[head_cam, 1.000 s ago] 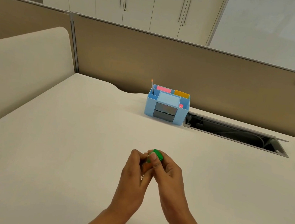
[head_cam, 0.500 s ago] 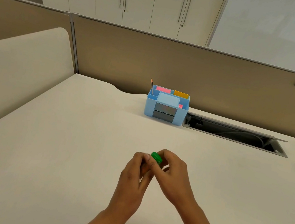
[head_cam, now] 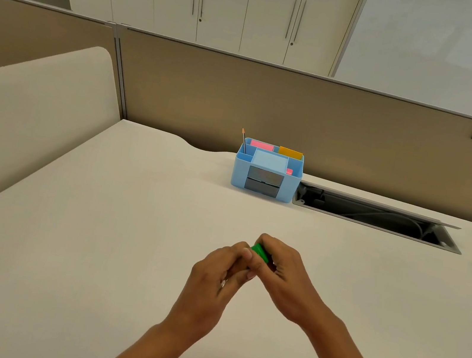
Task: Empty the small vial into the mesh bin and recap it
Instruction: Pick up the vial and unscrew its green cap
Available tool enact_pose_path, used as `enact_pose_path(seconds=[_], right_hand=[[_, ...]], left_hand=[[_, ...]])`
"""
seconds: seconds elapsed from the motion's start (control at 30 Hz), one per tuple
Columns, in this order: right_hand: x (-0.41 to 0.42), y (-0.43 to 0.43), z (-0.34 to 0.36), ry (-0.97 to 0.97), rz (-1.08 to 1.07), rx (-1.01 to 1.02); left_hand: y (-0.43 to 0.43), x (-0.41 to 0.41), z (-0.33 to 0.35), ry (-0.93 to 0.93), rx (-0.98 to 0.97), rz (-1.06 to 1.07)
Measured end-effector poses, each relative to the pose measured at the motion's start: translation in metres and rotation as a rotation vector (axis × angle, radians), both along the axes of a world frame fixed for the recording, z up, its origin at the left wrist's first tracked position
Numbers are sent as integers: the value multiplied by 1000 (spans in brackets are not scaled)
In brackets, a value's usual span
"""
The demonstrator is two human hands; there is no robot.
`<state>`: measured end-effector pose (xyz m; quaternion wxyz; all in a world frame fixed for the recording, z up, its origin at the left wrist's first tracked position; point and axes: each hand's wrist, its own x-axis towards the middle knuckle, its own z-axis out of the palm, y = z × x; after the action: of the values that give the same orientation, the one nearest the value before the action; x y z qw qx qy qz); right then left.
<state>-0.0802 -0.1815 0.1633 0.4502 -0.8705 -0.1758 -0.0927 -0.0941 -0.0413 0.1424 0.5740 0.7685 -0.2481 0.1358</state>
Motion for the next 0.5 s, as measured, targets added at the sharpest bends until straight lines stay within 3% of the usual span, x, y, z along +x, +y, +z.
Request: enact_pose_path(seconds=[0.2, 0.5], right_hand=[[0, 1, -2, -47, -75, -89], [-5, 14, -2, -17, -188, -4]], left_hand=[[-3, -2, -2, -92, 61, 97], [-2, -1, -3, -211, 174, 231]])
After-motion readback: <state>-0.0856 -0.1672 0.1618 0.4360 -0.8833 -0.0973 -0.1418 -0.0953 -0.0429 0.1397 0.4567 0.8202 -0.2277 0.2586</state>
